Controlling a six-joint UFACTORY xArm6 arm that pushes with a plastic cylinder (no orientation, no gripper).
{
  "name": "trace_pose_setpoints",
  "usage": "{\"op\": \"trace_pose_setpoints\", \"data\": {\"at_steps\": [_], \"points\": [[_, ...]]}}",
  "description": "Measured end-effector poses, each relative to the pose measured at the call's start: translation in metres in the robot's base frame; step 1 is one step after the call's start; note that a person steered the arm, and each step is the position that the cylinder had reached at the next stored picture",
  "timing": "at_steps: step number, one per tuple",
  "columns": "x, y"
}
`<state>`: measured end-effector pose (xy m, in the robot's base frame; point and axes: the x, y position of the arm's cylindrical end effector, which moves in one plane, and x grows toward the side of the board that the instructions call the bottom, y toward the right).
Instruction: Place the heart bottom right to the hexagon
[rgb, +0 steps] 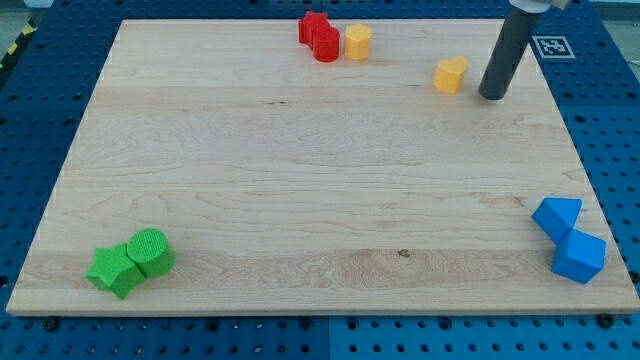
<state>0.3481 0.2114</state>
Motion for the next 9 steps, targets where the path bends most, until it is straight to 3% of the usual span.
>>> {"op": "trace_pose_setpoints", "data": {"at_steps": [4,9], "points": [[-0.038,-0.045],[-0.063,-0.030]]}}
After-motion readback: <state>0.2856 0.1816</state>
